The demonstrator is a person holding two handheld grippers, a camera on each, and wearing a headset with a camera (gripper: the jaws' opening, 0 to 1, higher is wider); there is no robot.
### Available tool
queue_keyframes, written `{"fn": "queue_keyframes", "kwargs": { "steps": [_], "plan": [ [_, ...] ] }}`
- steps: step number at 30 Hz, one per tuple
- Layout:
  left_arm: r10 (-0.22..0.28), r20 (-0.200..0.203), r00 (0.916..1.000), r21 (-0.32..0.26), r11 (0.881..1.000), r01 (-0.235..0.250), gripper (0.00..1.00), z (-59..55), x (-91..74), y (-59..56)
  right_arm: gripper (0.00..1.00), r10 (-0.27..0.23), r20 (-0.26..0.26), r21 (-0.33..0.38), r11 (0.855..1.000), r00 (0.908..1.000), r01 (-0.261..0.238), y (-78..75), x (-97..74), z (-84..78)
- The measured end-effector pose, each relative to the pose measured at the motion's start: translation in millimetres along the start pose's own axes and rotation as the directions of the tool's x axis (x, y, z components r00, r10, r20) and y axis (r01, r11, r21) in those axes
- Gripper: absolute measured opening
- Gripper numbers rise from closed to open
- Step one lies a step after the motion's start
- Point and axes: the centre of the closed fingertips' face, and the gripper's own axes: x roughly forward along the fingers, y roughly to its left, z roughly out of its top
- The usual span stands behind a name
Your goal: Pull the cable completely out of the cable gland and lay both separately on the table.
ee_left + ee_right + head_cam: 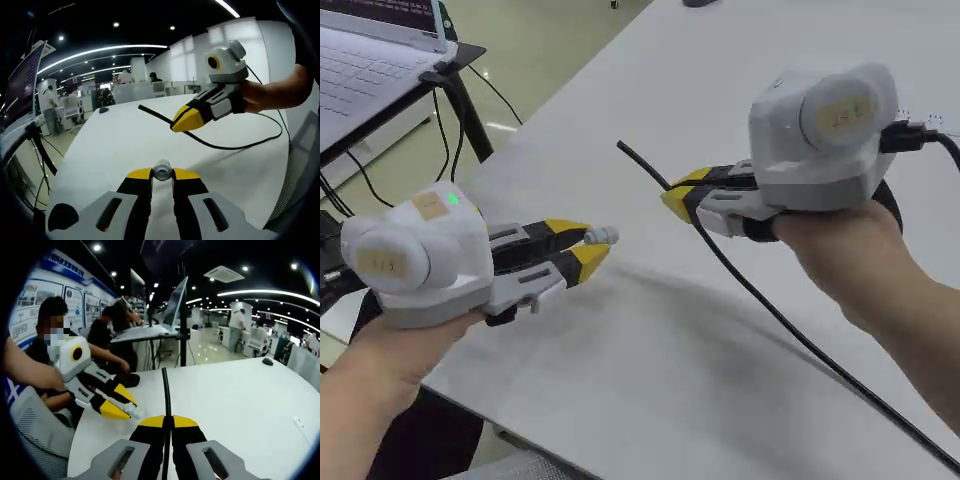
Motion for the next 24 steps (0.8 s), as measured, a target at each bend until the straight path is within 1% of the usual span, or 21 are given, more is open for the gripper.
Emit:
{"fn": "queue_keyframes", "kwargs": {
  "steps": [3, 4, 5, 6, 7, 8, 9, 11, 12, 13, 14, 15, 16, 17, 18, 19, 20, 21, 22, 24],
  "plan": [
    [0.009, -0.022, 0.9997, 0.003, 1.000, -0.009, 0.14, -10.1, 3.2, 2.4, 0.00, 0.001, -0.008, 0.001, 1.000, 1.0000, -0.001, 2.9, 17.9, -11.2],
    [0.030, -0.036, 0.9989, 0.013, 0.999, -0.029, 0.14, -14.8, 3.8, 5.6, 0.00, -0.008, -0.011, -0.001, 1.000, 0.9999, 0.008, 3.7, 23.1, -15.6],
    [0.066, -0.038, 0.9971, 0.070, 0.996, -0.063, 0.14, -18.3, 3.3, 11.5, 0.00, 0.005, -0.006, 0.029, 1.000, 1.0000, -0.005, 4.5, 31.4, -19.3],
    [0.060, -0.025, 0.9979, 0.051, 0.997, -0.059, 0.14, -19.7, 4.1, 9.6, 0.00, 0.001, 0.006, 0.104, 0.995, 1.0000, -0.002, 4.0, 35.3, -19.7],
    [0.069, -0.019, 0.9975, -0.022, 0.997, -0.069, 0.14, -23.5, 5.1, 10.8, 0.00, -0.009, 0.003, 0.065, 0.998, 1.0000, 0.009, 0.6, 38.7, -21.6],
    [0.079, -0.034, 0.9963, 0.000, 0.997, -0.079, 0.14, -27.8, 5.3, 13.5, 0.00, -0.021, -0.007, 0.036, 0.999, 0.9997, 0.022, -1.3, 42.1, -24.3],
    [0.100, -0.061, 0.9931, 0.024, 0.995, -0.099, 0.14, -35.1, 5.3, 16.4, 0.00, -0.034, -0.021, 0.029, 0.999, 0.9992, 0.035, -3.2, 45.6, -28.8],
    [0.090, -0.071, 0.9934, -0.002, 0.996, -0.091, 0.14, -41.0, 6.9, 14.0, 0.00, -0.027, -0.026, 0.047, 0.998, 0.9993, 0.028, -4.4, 51.3, -33.8],
    [0.095, -0.079, 0.9924, 0.009, 0.996, -0.094, 0.14, -45.2, 7.5, 14.2, 0.00, -0.038, -0.041, 0.039, 0.998, 0.9984, 0.040, -6.7, 54.4, -38.6],
    [0.094, -0.083, 0.9920, 0.009, 0.996, -0.094, 0.14, -47.2, 7.4, 14.0, 0.00, -0.037, -0.048, 0.036, 0.999, 0.9982, 0.039, -7.2, 57.2, -40.6],
    [0.092, -0.057, 0.9941, -0.021, 0.995, -0.093, 0.14, -44.8, 8.1, 14.7, 0.00, -0.039, -0.054, 0.036, 0.999, 0.9978, 0.041, -8.2, 59.1, -42.6],
    [0.097, -0.067, 0.9930, -0.022, 0.995, -0.099, 0.14, -46.5, 8.3, 16.1, 0.00, -0.046, -0.067, 0.030, 0.998, 0.9967, 0.048, -9.0, 59.9, -45.4],
    [0.099, -0.068, 0.9928, -0.010, 0.995, -0.100, 0.15, -47.0, 8.5, 16.7, 0.00, -0.049, -0.074, 0.027, 0.998, 0.9961, 0.051, -9.5, 60.8, -47.1],
    [0.093, -0.066, 0.9935, -0.008, 0.996, -0.094, 0.15, -47.1, 8.7, 16.5, 0.00, -0.050, -0.079, 0.028, 0.998, 0.9956, 0.052, -10.0, 62.0, -48.3],
    [0.068, -0.070, 0.9952, -0.005, 0.998, -0.069, 0.15, -49.1, 9.6, 12.2, 0.00, -0.056, -0.087, 0.014, 0.998, 0.9947, 0.057, -11.2, 66.7, -50.5],
    [0.077, -0.081, 0.9937, 0.032, 0.997, -0.075, 0.15, -52.2, 8.8, 11.3, 0.00, -0.072, -0.099, -0.049, 0.997, 0.9925, 0.068, -15.0, 64.4, -50.0],
    [0.079, -0.066, 0.9947, 0.052, 0.996, -0.075, 0.15, -49.8, 8.1, 10.6, 0.00, -0.088, -0.109, -0.093, 0.993, 0.9901, 0.078, -17.3, 63.9, -50.5],
    [0.079, -0.069, 0.9945, 0.026, 0.997, -0.077, 0.15, -50.2, 7.1, 10.4, 0.00, -0.088, -0.116, -0.115, 0.991, 0.9894, 0.074, -16.8, 64.3, -51.4],
    [0.085, -0.067, 0.9941, -0.003, 0.996, -0.085, 0.15, -49.9, 6.8, 11.6, 0.00, -0.080, -0.107, -0.084, 0.994, 0.9911, 0.071, -14.5, 64.4, -50.9],
    [0.086, -0.070, 0.9938, -0.014, 0.996, -0.087, 0.15, -50.6, 6.8, 12.4, 0.00, -0.088, -0.108, -0.079, 0.994, 0.9902, 0.080, -15.8, 61.8, -49.9]
  ]
}}
